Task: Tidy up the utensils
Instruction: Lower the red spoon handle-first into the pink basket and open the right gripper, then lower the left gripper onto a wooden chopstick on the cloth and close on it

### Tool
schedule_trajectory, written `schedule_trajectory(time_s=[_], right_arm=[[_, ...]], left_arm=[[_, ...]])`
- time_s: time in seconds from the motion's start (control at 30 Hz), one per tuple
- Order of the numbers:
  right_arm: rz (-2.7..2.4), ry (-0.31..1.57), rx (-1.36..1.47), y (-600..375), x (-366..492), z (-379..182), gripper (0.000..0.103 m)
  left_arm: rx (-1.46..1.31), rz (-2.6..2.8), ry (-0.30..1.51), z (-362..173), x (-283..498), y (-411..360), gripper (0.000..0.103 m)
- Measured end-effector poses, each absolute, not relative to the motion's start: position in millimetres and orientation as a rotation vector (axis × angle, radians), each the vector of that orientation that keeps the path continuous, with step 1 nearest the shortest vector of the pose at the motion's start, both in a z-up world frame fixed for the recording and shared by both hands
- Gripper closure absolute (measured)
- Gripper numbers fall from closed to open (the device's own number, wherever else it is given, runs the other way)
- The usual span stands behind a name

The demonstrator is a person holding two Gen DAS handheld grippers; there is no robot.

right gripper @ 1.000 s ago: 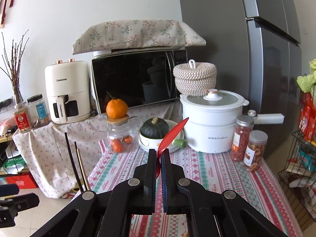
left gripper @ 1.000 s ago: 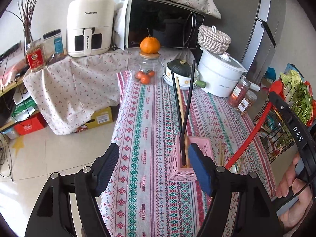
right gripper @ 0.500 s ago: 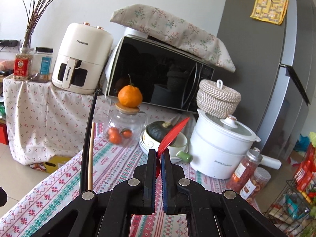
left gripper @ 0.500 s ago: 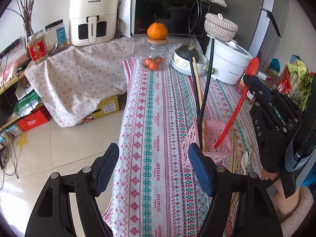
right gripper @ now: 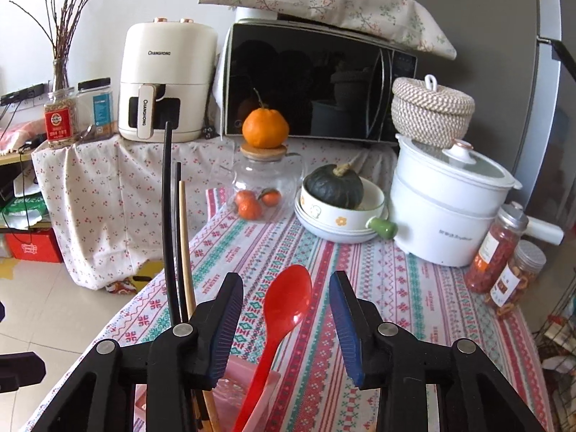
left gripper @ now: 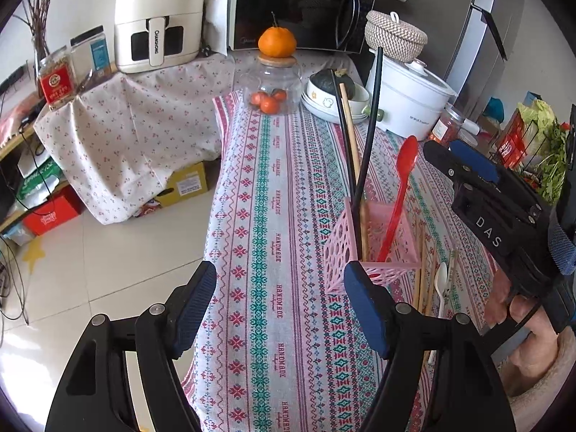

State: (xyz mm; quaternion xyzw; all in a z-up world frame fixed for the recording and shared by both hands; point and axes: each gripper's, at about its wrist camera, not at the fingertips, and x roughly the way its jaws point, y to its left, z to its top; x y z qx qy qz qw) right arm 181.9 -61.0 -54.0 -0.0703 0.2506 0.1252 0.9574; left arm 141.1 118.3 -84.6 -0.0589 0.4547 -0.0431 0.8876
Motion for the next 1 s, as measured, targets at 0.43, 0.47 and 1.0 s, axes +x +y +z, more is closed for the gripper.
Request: schedule_trajectory(time_s=[0.43, 0.47, 1.0], right_arm=[[0.217, 0.665, -0.051, -137.9, 152.6, -37.5, 0.024], [0.212, 0.687, -0.039, -145.5, 151.2, -39.5, 0.023], [0.005, 1.031, 0.034, -255.2, 129.9, -91.0, 0.010]], left_arm=[[-0.182, -0.164, 1.017, -93.1, 132.5, 93.3, 0.016], [-0.181, -0.170, 1.023, -94.1, 131.7, 89.0, 0.016], [0.054, -0.343, 1.031, -96.9, 111.0, -25.1, 0.016]])
